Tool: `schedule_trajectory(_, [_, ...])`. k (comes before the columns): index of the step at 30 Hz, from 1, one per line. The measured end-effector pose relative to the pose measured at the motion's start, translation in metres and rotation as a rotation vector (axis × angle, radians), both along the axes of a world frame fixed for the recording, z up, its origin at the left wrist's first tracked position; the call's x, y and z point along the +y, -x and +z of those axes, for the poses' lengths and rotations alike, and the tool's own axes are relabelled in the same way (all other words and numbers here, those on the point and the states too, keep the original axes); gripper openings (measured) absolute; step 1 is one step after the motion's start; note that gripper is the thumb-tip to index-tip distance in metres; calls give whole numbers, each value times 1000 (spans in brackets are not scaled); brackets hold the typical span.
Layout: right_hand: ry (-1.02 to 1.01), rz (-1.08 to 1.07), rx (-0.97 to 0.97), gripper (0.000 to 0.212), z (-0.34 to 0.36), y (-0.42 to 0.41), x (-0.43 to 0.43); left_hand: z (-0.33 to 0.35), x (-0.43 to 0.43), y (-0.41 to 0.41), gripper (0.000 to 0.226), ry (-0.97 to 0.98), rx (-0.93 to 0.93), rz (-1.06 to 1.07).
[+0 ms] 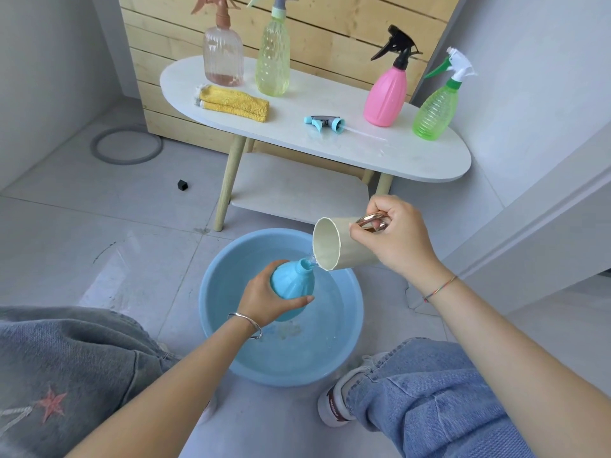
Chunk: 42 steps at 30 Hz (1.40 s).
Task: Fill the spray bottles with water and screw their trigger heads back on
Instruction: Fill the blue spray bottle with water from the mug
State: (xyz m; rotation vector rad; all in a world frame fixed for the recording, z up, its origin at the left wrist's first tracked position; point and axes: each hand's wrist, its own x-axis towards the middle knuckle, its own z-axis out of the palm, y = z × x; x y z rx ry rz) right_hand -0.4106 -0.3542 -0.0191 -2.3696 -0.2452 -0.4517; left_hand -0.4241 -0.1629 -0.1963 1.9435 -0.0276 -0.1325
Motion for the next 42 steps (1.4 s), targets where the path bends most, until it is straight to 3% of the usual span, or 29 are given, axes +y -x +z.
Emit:
schedule_trajectory(32, [412,258,-279,31,-11,0,17,-4,1,2,75,-13,19,4])
schedule_trajectory(38, [292,222,-223,33,-13,-1,18,-3,2,3,74,5,35,15])
schedule_trajectory(42, [-62,17,15,36,-21,-14,6,-5,5,1,72,48,50,46])
